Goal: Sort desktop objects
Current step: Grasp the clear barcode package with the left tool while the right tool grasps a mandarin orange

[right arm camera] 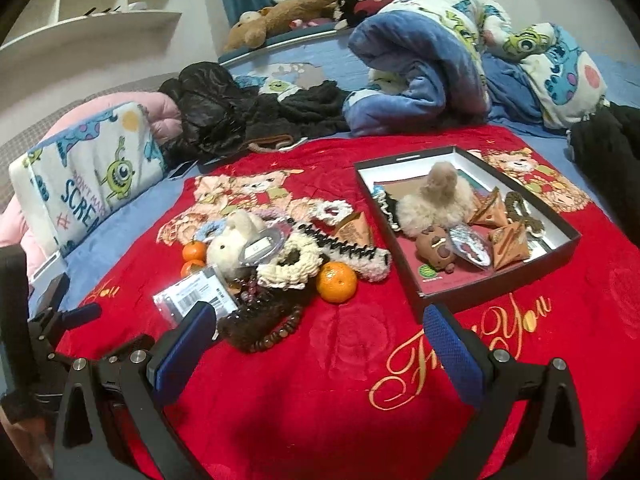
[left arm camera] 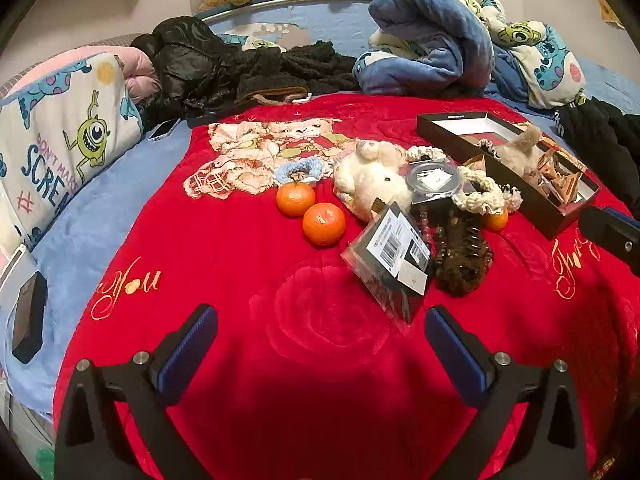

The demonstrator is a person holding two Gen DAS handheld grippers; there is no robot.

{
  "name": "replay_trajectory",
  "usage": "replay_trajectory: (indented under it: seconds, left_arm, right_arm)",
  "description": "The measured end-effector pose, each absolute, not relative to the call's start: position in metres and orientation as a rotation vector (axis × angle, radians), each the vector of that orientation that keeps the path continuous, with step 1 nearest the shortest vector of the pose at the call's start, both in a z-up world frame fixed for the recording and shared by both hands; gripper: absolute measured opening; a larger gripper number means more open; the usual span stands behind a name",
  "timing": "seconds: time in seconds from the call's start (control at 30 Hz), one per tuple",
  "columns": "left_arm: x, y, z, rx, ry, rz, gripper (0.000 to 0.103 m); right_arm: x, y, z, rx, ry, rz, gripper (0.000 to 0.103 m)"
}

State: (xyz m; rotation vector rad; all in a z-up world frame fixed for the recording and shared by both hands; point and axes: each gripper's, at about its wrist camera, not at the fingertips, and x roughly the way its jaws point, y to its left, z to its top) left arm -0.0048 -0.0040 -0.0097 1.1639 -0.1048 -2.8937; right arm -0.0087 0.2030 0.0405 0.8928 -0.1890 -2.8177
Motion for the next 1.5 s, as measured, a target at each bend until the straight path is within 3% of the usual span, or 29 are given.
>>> replay_trajectory:
  seconds: [0.27,0.47,0.8,1.07,1.4,1.5]
  left_arm:
    - [-0.010,-0.006,-0.013,1.189,-0.073,-2.890,0.103]
    - [-0.019,-0.006,-0.012,1.179,-0.034,-2.909,0.103]
    - [-0.052,0.008,-0.032,1.257,-0.077,-2.928,0.103]
    - [-0.074,0.003,-0.051,1.372,-0.021,-2.911,0.103]
    - [-0.084,-0.003,-0.059,1.418,0.143,-2.952,0.103]
    - [-0.083,0.002,-0.061,1.403,0.108,-2.937,0.103]
  right_arm:
    - [-0.022,0.199,0.041,0.873,-0.174,-2.753,0.103]
    - [-0.042,0.195,0.057,0.779,-0.059,-2.807,0.103]
    - [-0.078,0.210,0.050,0.761,-0.272,-2.665,0.103]
    - [-0.085,0.214,0.015,0.875,-0.319,-2.603,0.090]
    - [-0.089,0.197,-0.002,0.970,-0.114,-2.631,0.075]
    - [-0.091,0.198,-0.003,0.978,-0.113,-2.635,0.071]
